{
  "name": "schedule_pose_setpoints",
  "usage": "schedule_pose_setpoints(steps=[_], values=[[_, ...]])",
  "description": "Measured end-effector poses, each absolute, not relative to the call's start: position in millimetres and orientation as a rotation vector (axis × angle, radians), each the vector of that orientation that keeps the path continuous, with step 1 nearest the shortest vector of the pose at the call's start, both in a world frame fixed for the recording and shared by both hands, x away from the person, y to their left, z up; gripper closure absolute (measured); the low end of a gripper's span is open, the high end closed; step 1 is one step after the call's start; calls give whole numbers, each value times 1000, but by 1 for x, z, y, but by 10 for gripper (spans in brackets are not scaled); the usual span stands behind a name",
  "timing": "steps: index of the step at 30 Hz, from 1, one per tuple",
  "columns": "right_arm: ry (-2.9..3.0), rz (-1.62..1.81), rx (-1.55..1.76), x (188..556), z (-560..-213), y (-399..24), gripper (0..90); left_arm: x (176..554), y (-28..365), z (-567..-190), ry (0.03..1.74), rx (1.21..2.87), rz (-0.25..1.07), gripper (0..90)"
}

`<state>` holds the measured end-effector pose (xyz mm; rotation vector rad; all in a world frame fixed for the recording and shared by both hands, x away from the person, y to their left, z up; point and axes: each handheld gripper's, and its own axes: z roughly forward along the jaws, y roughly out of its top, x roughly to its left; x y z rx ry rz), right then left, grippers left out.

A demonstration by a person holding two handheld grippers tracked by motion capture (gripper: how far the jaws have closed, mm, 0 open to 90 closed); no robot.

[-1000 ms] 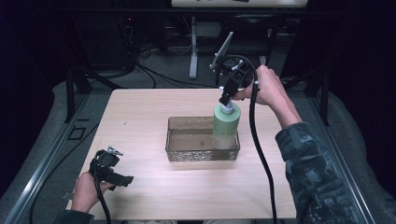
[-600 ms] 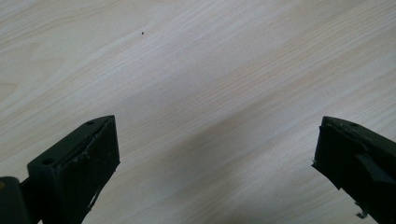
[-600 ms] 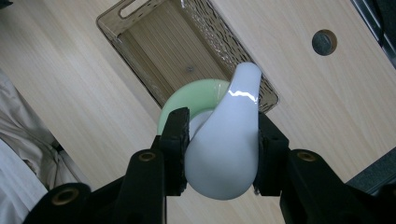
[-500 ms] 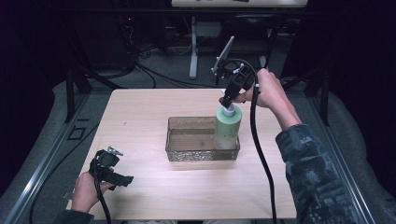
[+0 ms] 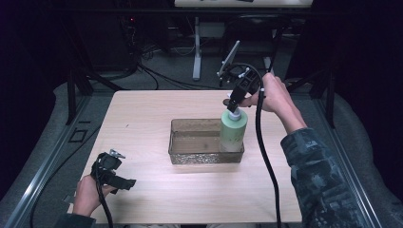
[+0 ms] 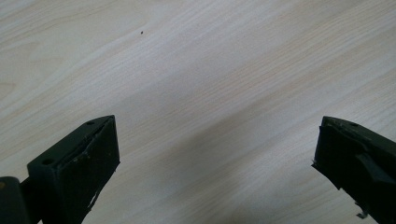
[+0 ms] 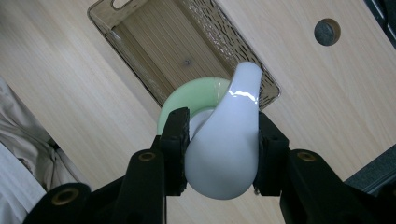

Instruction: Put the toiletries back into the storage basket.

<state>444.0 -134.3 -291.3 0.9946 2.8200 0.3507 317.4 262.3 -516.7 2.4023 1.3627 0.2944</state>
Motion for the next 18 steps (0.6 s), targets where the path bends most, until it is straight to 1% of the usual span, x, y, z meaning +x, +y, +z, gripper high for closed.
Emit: schedule_pose_setpoints(steps=[18], values=[[2823, 337, 1005, 443, -301, -136, 631, 317, 262, -517, 1363, 2404, 294, 1]])
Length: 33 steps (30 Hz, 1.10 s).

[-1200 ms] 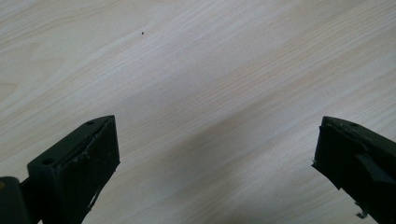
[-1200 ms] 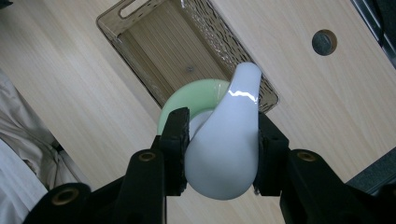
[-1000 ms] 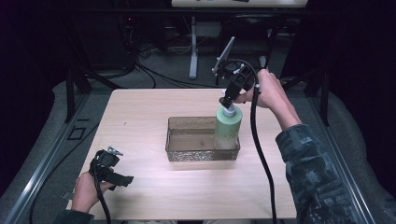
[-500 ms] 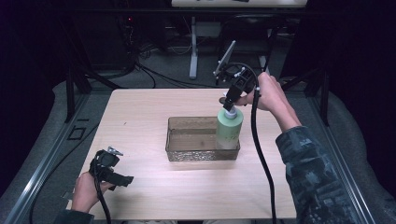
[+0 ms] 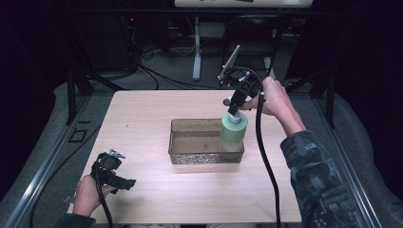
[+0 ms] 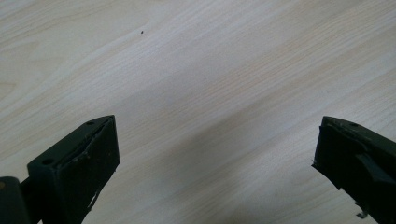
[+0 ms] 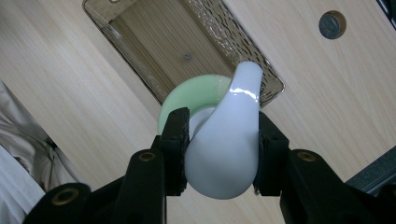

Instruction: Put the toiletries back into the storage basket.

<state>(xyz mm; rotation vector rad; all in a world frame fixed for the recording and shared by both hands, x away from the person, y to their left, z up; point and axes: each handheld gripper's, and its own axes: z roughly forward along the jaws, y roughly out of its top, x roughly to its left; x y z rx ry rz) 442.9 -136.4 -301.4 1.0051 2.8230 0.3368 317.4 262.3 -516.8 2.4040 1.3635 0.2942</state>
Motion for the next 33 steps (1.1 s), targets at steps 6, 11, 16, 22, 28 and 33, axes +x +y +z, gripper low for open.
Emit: schedule_pose_setpoints(steps=[6, 11, 16, 22, 28, 33], values=[[2823, 332, 1017, 443, -304, -137, 631, 317, 262, -517, 1363, 2404, 295, 1], [2825, 327, 1014, 443, -308, -138, 631, 317, 262, -517, 1362, 2403, 295, 1], [2829, 321, 1017, 444, -312, -138, 631, 318, 262, -517, 1363, 2405, 293, 1], [2827, 319, 1029, 444, -314, -138, 631, 317, 261, -517, 1366, 2399, 291, 1], [2828, 311, 1029, 445, -317, -138, 631, 318, 262, -517, 1366, 2398, 292, 1], [2828, 310, 1037, 445, -319, -137, 631, 318, 261, -518, 1365, 2399, 289, 1]])
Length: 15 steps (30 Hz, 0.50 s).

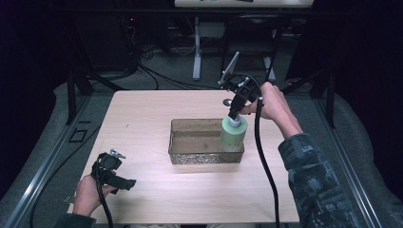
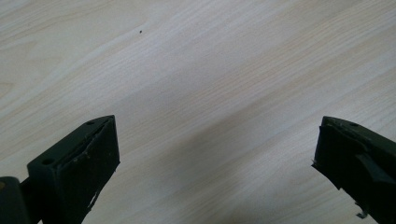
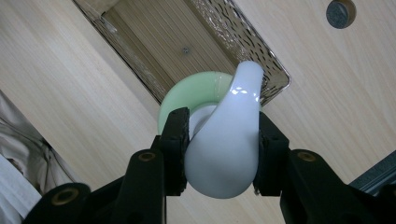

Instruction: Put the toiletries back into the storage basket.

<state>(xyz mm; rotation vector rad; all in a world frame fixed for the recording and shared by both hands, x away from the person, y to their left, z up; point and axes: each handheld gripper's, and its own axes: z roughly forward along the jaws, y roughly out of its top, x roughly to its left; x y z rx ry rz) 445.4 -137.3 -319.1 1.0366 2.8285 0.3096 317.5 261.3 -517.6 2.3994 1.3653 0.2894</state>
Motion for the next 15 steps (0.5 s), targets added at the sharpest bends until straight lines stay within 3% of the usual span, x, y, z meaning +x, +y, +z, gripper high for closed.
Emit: schedule_pose_setpoints(steps=[15], values=[[2824, 324, 1043, 447, -322, -138, 630, 318, 262, -518, 1362, 2403, 289, 1]])
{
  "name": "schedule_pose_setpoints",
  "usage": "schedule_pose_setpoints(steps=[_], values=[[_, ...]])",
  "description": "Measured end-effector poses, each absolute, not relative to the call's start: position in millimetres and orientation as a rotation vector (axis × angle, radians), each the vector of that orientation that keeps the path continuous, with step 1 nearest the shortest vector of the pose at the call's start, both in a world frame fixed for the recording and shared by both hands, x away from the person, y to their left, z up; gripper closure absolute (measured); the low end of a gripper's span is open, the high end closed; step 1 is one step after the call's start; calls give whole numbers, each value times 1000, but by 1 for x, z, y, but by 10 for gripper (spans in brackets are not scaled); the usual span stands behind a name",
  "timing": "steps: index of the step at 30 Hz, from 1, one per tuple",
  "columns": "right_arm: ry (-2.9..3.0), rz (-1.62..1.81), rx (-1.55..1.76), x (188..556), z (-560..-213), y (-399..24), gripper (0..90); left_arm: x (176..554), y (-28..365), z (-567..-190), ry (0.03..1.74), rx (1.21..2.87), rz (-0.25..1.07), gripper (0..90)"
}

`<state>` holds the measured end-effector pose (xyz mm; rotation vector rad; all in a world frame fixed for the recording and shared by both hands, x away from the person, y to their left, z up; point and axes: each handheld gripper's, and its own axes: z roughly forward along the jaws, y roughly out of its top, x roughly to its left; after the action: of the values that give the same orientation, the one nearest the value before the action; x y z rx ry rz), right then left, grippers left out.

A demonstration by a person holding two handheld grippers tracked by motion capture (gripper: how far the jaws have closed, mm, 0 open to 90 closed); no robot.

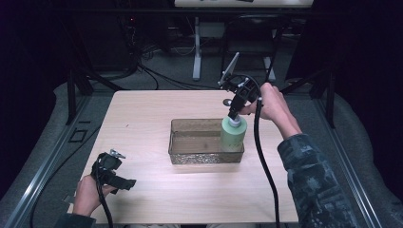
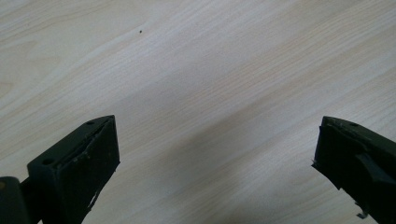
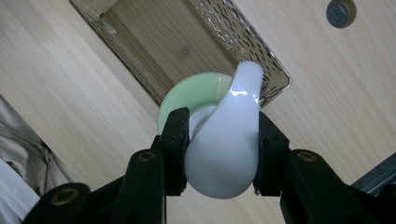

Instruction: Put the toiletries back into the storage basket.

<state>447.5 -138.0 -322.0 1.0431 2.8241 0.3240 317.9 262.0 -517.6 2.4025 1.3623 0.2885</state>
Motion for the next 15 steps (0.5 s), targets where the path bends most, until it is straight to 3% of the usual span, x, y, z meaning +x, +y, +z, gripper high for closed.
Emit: schedule_pose_setpoints(steps=[15], values=[[2786, 385, 1100, 450, -324, -145, 629, 318, 261, -517, 1362, 2405, 287, 1]])
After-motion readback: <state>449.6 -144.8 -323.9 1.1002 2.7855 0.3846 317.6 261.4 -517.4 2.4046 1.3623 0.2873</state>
